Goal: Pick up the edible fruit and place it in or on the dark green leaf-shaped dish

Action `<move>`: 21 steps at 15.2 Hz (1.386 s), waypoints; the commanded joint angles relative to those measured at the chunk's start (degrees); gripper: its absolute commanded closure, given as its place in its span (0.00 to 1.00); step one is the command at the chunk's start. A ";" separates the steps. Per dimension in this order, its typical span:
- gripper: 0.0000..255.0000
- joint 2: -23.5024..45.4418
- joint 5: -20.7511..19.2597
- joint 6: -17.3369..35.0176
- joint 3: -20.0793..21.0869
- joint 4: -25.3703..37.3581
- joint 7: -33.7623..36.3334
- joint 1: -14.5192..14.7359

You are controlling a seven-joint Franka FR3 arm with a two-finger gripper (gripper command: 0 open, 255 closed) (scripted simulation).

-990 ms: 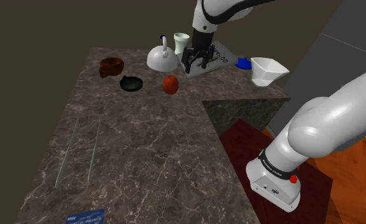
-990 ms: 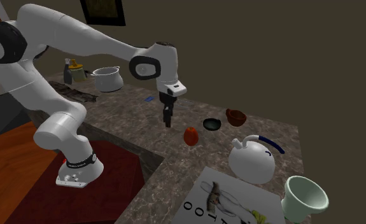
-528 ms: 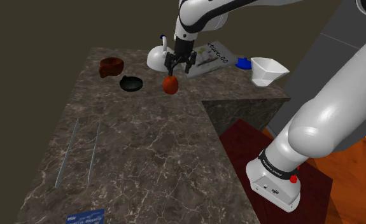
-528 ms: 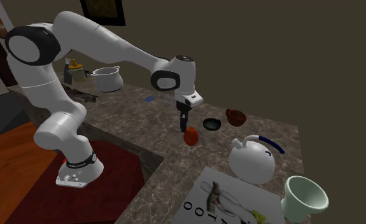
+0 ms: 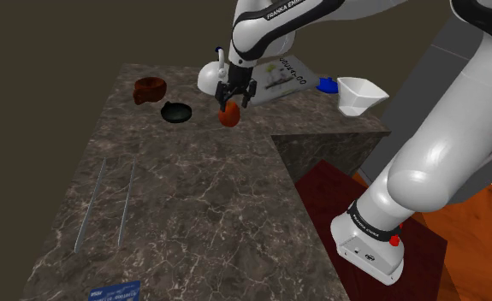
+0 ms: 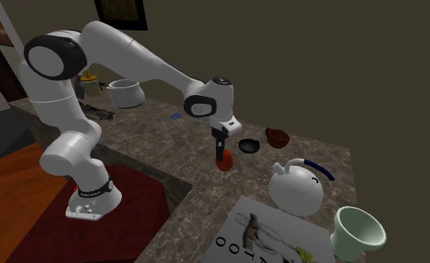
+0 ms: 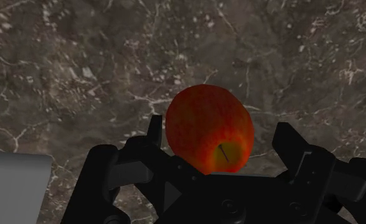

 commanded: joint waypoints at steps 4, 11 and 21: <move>0.00 0.77 0.00 1.14 0.01 -0.33 -0.04 0.02; 1.00 0.75 0.00 1.14 0.01 -0.36 -0.04 0.01; 1.00 -0.46 -0.02 -1.07 -0.01 0.65 0.07 -0.01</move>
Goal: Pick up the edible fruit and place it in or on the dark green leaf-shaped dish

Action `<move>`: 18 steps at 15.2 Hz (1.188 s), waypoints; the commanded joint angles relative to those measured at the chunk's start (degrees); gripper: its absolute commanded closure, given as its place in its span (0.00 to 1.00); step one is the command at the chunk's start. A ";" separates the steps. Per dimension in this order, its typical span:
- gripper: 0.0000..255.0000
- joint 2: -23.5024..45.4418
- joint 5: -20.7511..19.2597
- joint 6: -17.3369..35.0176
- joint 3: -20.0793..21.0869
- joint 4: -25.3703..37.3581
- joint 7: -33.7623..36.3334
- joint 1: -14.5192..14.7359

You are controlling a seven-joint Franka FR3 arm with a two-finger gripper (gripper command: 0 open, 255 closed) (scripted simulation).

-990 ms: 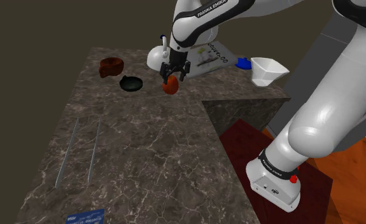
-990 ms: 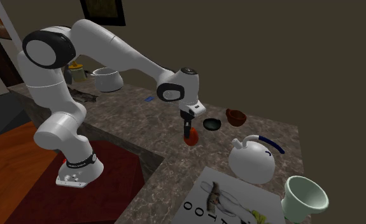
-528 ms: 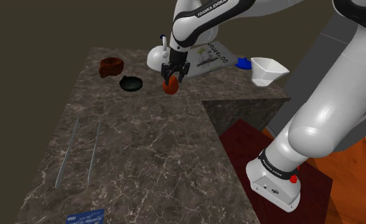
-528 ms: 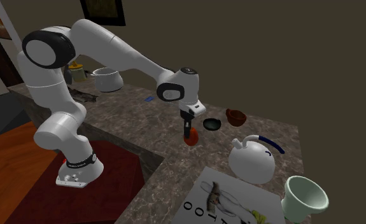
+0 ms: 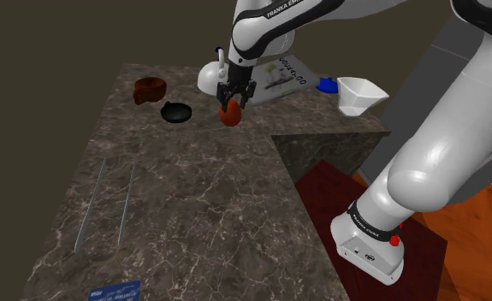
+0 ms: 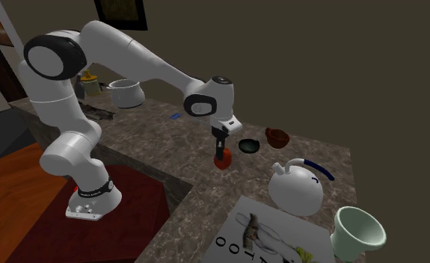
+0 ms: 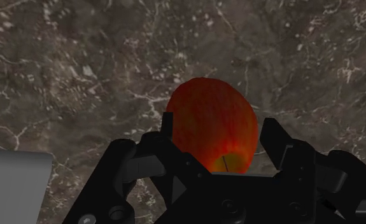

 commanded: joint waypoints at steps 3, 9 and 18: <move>1.00 -1.46 -0.02 -2.90 -0.04 1.42 0.12 -0.05; 1.00 -3.41 -0.07 -7.37 -0.08 3.94 0.33 -0.10; 1.00 -5.55 -0.16 -14.10 -0.16 8.55 0.68 -0.17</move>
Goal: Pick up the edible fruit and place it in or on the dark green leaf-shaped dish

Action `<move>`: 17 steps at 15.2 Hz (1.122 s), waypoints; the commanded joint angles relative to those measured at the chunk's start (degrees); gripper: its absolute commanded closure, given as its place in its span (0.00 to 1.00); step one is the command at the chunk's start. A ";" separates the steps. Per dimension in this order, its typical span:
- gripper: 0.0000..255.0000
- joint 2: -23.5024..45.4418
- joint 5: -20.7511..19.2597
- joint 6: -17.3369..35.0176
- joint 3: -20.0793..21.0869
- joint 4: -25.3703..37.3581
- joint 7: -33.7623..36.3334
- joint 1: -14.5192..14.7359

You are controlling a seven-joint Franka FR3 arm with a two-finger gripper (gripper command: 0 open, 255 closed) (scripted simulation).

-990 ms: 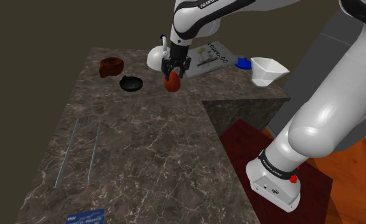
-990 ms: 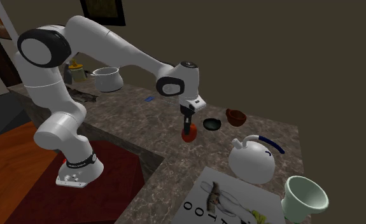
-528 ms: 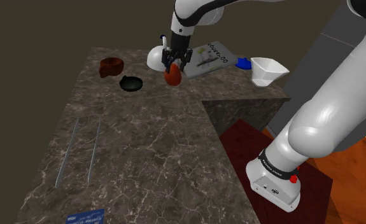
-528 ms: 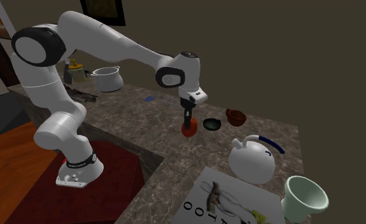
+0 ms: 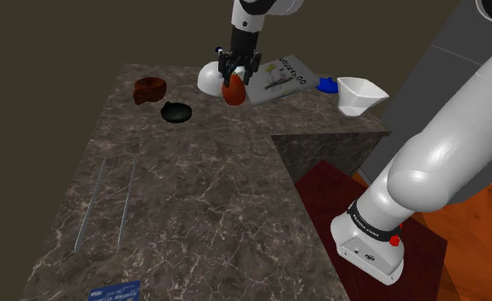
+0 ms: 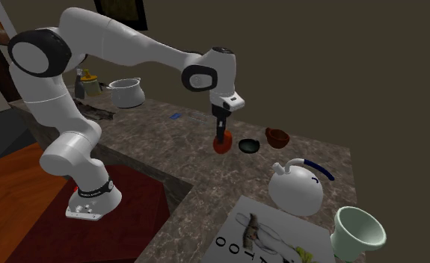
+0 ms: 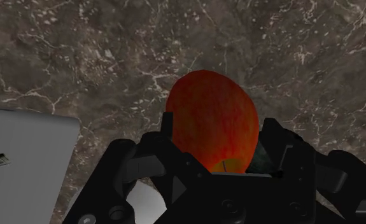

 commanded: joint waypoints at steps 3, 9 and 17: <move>1.00 -0.76 -0.02 -2.40 -0.02 1.63 0.14 -0.02; 1.00 10.33 -1.45 -6.67 2.31 17.28 5.72 2.56; 1.00 29.28 -4.49 -17.17 3.88 46.91 12.18 7.43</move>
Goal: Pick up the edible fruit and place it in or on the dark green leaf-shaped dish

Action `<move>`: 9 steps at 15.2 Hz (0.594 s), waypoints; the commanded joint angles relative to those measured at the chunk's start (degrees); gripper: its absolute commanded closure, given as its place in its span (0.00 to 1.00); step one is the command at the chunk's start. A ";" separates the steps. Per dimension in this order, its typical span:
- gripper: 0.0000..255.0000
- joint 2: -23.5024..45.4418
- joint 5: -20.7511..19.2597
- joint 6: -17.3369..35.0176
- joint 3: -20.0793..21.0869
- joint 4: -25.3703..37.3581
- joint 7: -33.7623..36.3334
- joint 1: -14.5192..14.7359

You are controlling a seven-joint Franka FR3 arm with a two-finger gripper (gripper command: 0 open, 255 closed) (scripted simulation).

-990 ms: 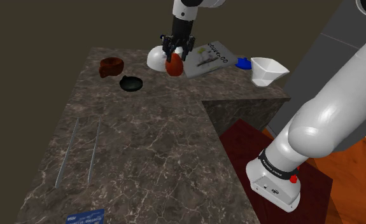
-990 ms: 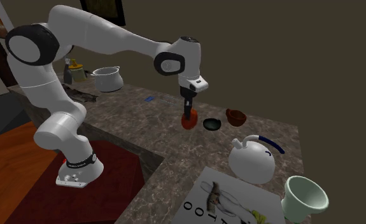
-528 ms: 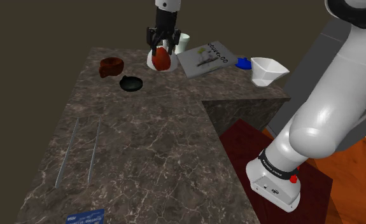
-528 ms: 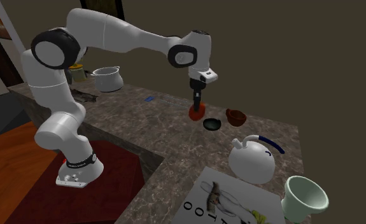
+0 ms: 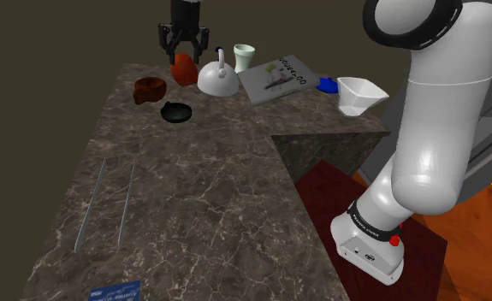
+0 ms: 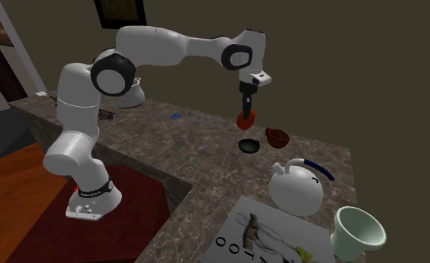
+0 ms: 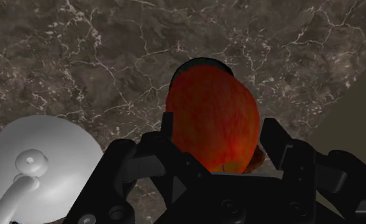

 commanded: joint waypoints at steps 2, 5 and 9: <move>1.00 7.19 -1.00 -4.08 0.15 11.33 1.67 1.82; 1.00 6.71 -0.93 -1.47 0.12 8.24 1.57 1.69; 1.00 6.40 -0.88 1.80 0.11 4.64 1.46 1.54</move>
